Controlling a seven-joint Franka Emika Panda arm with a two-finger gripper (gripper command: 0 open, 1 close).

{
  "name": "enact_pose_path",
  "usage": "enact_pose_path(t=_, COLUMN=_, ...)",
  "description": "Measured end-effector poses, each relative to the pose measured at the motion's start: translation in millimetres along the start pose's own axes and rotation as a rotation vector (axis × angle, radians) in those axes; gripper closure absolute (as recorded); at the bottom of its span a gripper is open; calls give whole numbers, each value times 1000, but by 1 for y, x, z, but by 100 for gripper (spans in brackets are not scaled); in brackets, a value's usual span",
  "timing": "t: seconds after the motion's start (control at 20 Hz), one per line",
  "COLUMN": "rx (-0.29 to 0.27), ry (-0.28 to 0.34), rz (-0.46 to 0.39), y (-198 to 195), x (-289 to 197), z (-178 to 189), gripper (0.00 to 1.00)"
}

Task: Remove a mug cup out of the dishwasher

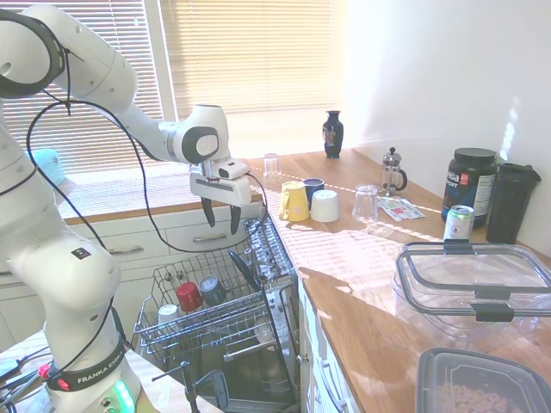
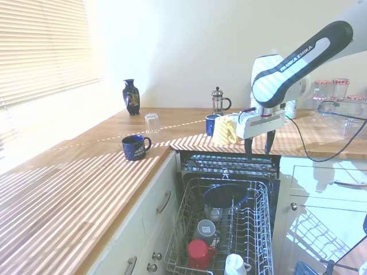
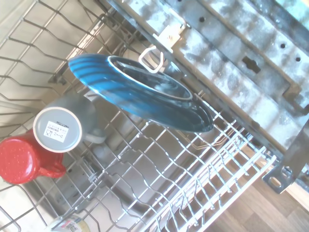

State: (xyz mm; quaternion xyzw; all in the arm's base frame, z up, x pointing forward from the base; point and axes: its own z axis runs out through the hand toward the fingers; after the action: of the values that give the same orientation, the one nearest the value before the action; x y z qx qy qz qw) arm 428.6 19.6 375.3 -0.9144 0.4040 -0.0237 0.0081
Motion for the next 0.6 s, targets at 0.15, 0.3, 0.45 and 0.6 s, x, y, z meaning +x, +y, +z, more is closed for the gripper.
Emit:
enact_pose_path(t=0.15, rx=-6, ry=0, rz=-10, y=0, x=-2, z=3, gripper=0)
enact_pose_path(t=0.3, rx=-17, ry=-4, rz=-38, y=1, x=-15, z=15, gripper=0)
enact_pose_path(t=0.45, rx=-35, ry=0, rz=-94, y=0, x=-32, z=30, gripper=0)
enact_pose_path(t=0.6, rx=-63, ry=-18, rz=-167, y=2, x=-57, z=54, gripper=0)
